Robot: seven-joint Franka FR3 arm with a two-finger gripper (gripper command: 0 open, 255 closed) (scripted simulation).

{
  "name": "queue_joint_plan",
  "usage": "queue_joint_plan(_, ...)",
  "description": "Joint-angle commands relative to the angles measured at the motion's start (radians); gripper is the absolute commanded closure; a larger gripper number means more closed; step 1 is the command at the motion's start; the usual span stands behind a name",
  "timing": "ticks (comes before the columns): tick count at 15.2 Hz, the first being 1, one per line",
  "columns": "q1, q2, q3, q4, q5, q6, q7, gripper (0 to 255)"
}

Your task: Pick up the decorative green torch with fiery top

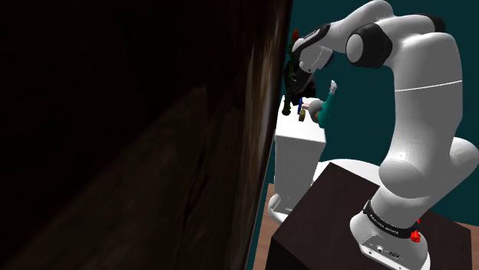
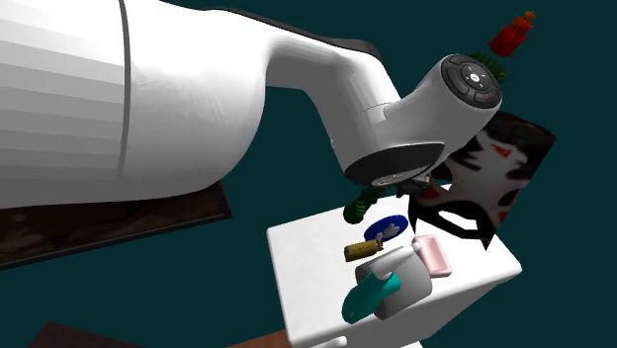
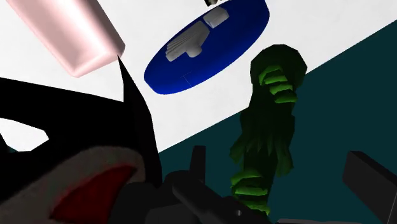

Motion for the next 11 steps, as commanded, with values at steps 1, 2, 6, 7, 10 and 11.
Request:
queue_joint_plan(1, -0.006, 0.018, 0.007, 0.005, 0.013, 0.007, -0.01, 0)
queue_joint_plan(2, -0.007, 0.025, 0.009, 0.002, 0.018, 0.016, -0.016, 0)
queue_joint_plan(6, -0.011, 0.042, 0.016, -0.006, 0.03, 0.038, -0.03, 0)
queue_joint_plan(7, -0.01, 0.04, 0.016, -0.008, 0.03, 0.038, -0.03, 255)
queue_joint_plan(10, -0.01, 0.041, 0.016, -0.008, 0.031, 0.039, -0.03, 255)
queue_joint_plan(11, -0.009, 0.04, 0.016, -0.01, 0.031, 0.04, -0.031, 255)
